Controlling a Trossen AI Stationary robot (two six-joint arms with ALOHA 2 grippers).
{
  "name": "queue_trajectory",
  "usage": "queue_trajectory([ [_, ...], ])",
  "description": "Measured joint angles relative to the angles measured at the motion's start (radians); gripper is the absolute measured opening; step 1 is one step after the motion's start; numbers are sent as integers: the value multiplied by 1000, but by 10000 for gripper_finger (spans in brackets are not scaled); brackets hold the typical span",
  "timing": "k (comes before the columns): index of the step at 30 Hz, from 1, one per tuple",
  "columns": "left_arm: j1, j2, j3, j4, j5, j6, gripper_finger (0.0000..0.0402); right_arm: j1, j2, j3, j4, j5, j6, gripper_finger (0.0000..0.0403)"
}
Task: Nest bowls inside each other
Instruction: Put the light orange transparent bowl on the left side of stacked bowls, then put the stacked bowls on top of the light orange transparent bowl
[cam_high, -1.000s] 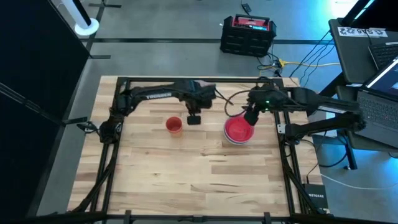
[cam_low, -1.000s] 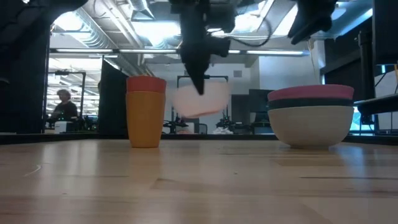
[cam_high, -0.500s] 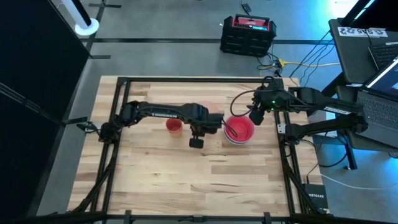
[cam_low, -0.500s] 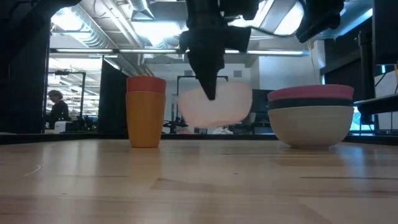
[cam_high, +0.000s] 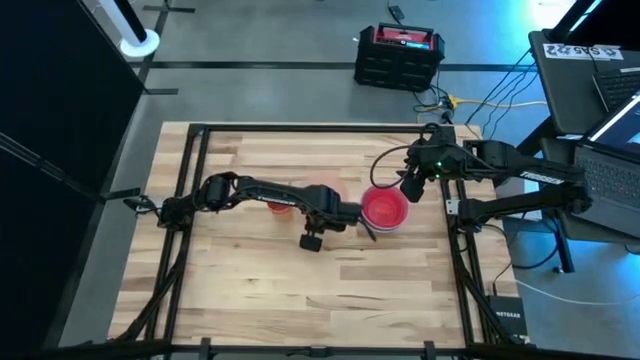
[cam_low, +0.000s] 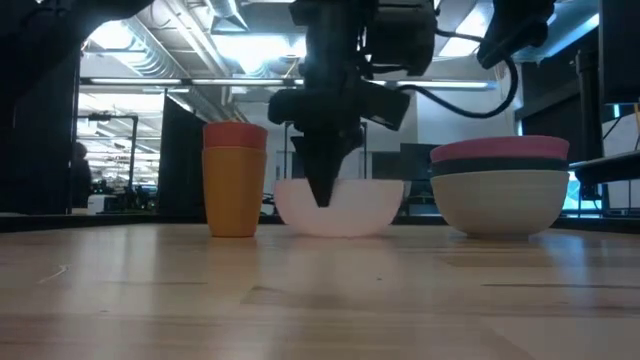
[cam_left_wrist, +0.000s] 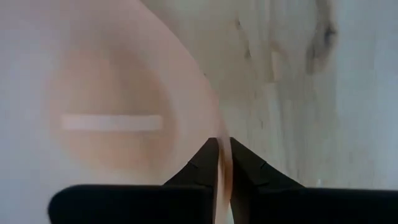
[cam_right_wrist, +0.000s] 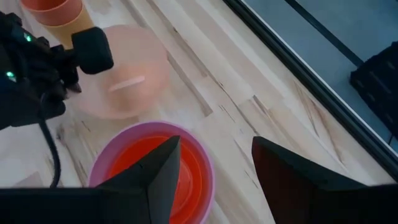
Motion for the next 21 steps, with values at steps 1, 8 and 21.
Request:
queue_trajectory([
  [1,-2,-3,0,13,10,6,15,0,0,0,-1,-2,-1,186],
  [8,-2,-32,50,-10,-11,31,67,0,10,0,5,-13,-18,186],
  [21,16,-109,247,-186,-200,80,120,-1,46,0,26,-36,-70,186],
])
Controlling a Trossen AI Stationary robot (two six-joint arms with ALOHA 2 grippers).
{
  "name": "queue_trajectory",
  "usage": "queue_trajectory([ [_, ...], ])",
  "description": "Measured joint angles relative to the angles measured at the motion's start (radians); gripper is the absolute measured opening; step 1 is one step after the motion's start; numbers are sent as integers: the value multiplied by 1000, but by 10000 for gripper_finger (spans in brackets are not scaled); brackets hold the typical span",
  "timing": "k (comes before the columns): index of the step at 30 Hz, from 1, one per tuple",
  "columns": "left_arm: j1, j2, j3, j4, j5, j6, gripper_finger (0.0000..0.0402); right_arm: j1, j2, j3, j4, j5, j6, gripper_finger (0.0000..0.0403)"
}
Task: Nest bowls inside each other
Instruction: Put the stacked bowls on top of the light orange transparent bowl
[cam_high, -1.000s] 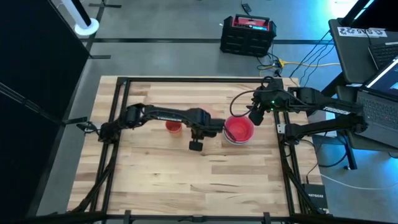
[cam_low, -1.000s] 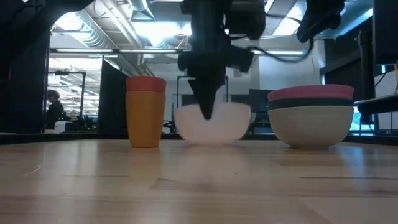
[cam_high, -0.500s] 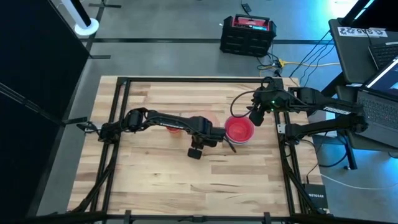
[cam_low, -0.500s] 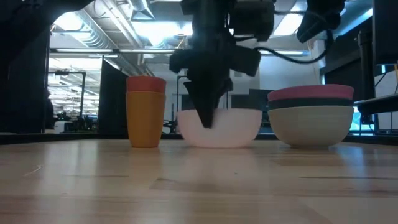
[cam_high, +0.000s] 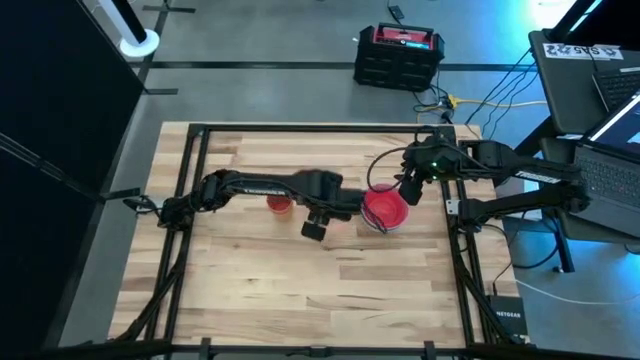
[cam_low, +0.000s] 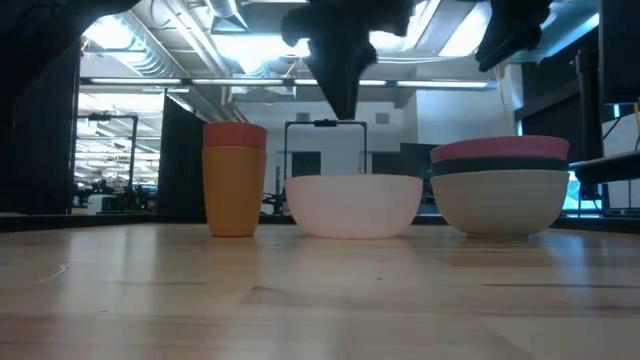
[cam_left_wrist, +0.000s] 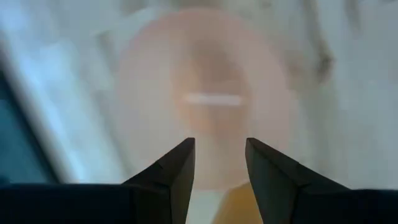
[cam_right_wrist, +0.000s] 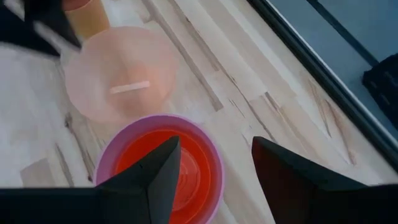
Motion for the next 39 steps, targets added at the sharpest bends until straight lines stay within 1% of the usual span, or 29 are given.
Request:
queue_trajectory([
  [4,13,-49,44,-49,-65,-7,129,0,18,0,24,1,-30,186],
  [6,24,-97,53,-49,-76,-15,129,0,33,0,39,3,-34,186],
  [9,42,-181,57,-36,-80,-59,129,0,58,0,19,1,-10,186],
  [11,53,-238,57,-28,-82,-106,130,-8,83,0,-38,-39,16,186],
  [13,67,-299,58,-34,-83,-159,130,-20,112,-1,-101,-106,46,186],
  [14,72,-314,58,-41,-84,-179,130,-24,122,-3,-111,-114,49,186],
  [32,150,-556,57,-109,-88,-280,129,-85,274,-61,-133,-102,33,186],
  [39,151,-569,57,-111,-89,-240,129,-145,280,-99,-109,-145,32,186],
])
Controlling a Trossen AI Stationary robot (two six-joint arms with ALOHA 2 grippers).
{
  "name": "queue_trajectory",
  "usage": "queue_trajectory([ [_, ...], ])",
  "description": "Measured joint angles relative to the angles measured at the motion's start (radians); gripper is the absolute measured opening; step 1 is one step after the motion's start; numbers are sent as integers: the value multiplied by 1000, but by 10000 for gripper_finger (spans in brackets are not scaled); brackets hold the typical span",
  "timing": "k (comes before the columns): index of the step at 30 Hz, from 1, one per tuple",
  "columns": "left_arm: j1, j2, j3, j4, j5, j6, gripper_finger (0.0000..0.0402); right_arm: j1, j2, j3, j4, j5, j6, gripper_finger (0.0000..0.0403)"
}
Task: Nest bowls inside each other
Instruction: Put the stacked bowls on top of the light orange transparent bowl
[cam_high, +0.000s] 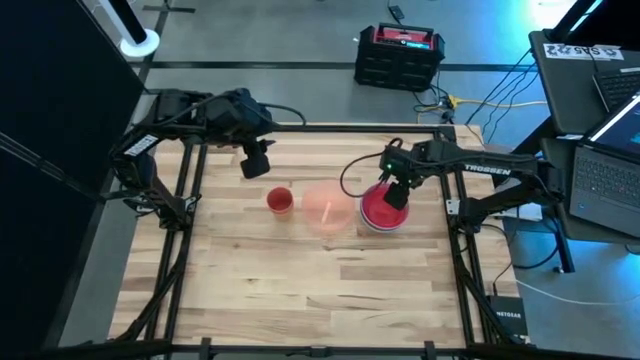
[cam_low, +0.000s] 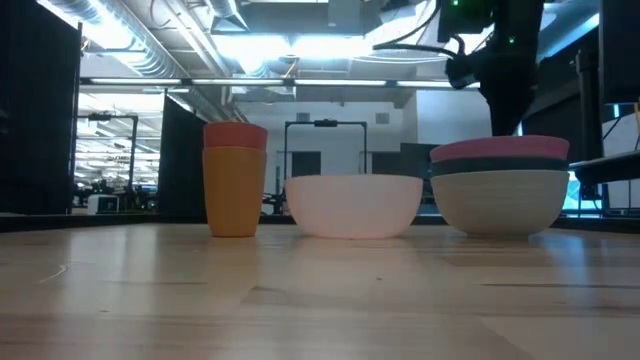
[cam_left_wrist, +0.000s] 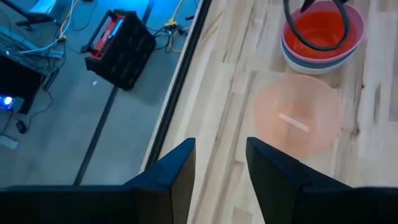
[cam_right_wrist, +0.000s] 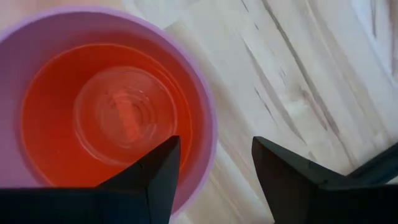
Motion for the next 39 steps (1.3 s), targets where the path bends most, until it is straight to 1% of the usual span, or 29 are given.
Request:
queue_trajectory([
  [5,0,-4,0,1,0,25,129,-1,-1,-52,47,-28,0,185],
  [23,0,-9,0,0,0,62,129,1,6,-233,240,-92,39,141],
  [24,0,-9,0,0,0,63,129,1,6,-237,242,-89,39,118],
  [26,0,-9,0,0,0,63,129,0,5,-241,250,-84,34,49],
  [27,0,-9,0,0,0,63,129,0,4,-241,260,-89,19,28],
  [32,0,-9,0,0,0,63,129,0,2,-226,254,-103,18,7],
  [34,0,-9,0,1,0,63,129,1,3,-185,236,-135,7,5],
  [39,2,-9,0,0,0,62,129,4,69,-50,238,-172,-20,3],
])
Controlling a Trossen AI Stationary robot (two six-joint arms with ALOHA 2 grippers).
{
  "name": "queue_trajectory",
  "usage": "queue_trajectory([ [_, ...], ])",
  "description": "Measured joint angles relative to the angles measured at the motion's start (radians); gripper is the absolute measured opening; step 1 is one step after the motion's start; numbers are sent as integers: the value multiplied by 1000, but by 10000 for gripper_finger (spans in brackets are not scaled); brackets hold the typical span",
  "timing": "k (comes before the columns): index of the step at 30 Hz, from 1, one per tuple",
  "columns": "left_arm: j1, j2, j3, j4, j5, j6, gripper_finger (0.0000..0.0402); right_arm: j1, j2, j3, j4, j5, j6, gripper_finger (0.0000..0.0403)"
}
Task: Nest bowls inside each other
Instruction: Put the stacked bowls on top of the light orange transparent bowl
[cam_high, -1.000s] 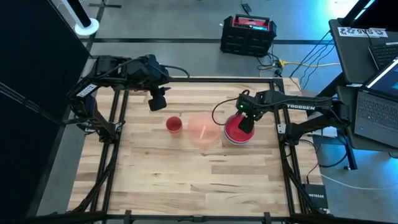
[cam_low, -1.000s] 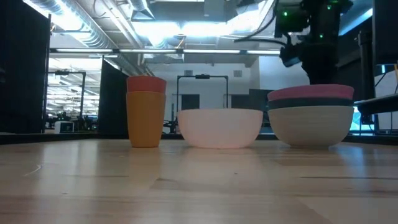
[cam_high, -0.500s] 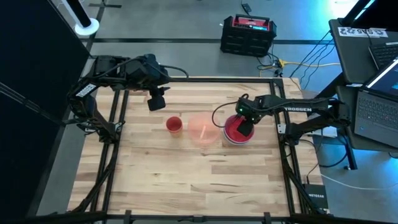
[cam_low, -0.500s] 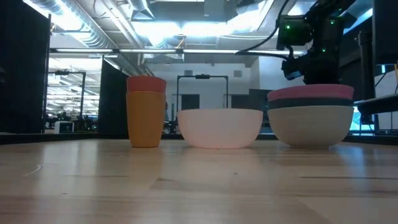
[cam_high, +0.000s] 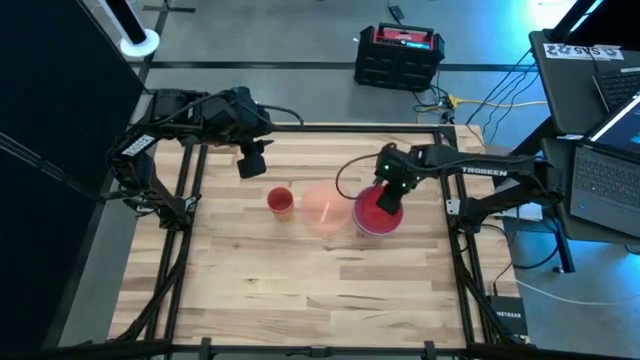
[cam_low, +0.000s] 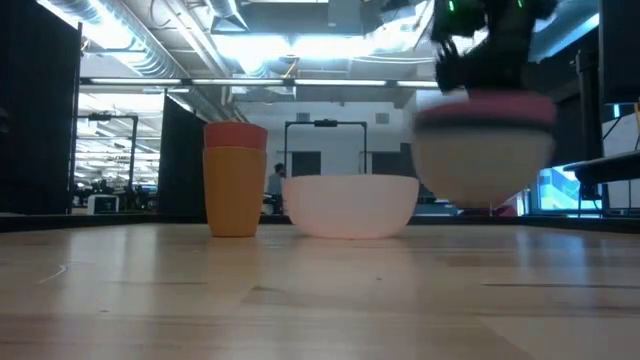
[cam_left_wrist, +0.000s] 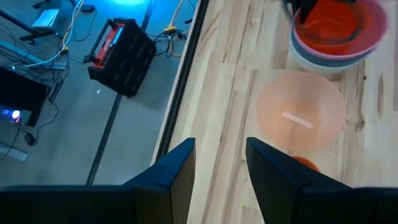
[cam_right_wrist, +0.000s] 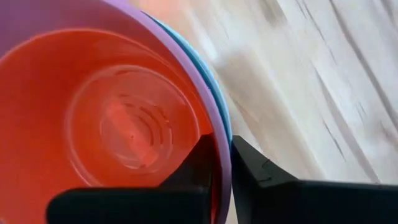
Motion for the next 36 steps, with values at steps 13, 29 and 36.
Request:
queue_trajectory([
  [13,4,0,0,0,0,-3,129,10,184,352,15,-87,-70,1],
  [29,4,0,0,0,0,-9,129,1,582,696,-126,-106,-228,4],
  [36,4,0,0,0,1,-5,129,-14,631,698,-104,-111,-237,10],
])
